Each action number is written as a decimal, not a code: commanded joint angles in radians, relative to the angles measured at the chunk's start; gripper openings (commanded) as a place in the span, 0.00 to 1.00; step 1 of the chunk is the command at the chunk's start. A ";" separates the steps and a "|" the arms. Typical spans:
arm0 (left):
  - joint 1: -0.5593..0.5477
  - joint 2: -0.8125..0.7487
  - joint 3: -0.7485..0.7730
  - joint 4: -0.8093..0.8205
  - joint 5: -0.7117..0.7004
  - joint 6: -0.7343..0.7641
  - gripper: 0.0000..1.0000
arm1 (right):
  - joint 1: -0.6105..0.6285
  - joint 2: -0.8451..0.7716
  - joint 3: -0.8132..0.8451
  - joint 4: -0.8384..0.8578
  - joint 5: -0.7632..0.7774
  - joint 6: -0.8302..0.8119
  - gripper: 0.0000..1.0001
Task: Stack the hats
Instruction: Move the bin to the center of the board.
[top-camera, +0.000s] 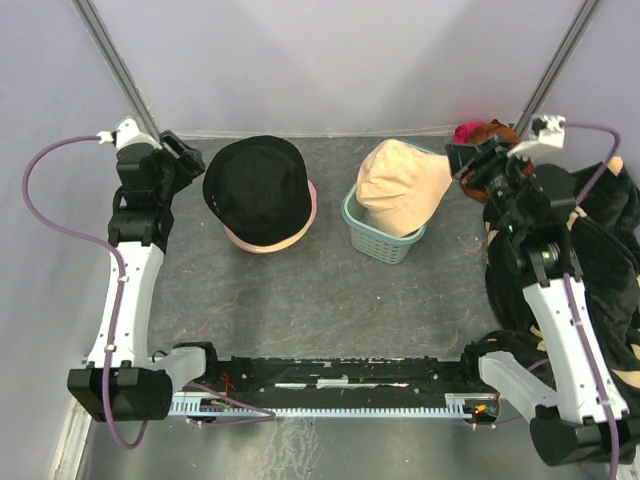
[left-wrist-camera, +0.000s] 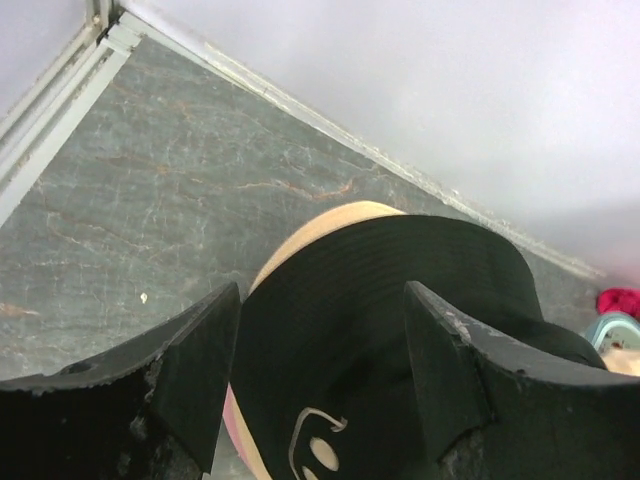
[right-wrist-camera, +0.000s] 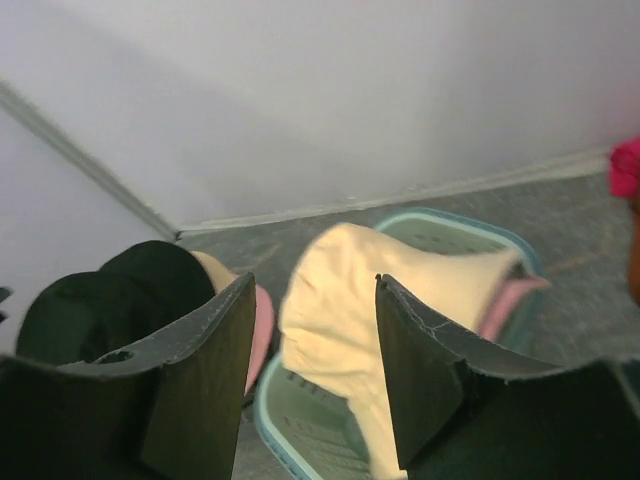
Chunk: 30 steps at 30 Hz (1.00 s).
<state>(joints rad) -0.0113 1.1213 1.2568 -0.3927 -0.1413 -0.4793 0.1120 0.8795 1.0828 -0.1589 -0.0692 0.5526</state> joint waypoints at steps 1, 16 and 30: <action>0.140 -0.021 -0.097 0.144 0.227 -0.167 0.73 | 0.090 0.150 0.163 0.044 -0.124 -0.060 0.59; 0.345 0.029 -0.686 1.021 0.649 -0.672 0.70 | 0.220 0.685 0.372 0.368 -0.418 0.082 0.59; 0.345 0.086 -0.800 1.264 0.654 -0.751 0.70 | 0.456 0.696 0.180 0.306 -0.183 -0.026 0.57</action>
<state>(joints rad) 0.3298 1.2018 0.4629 0.7597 0.4831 -1.1908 0.4904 1.6604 1.3338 0.1608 -0.3874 0.6338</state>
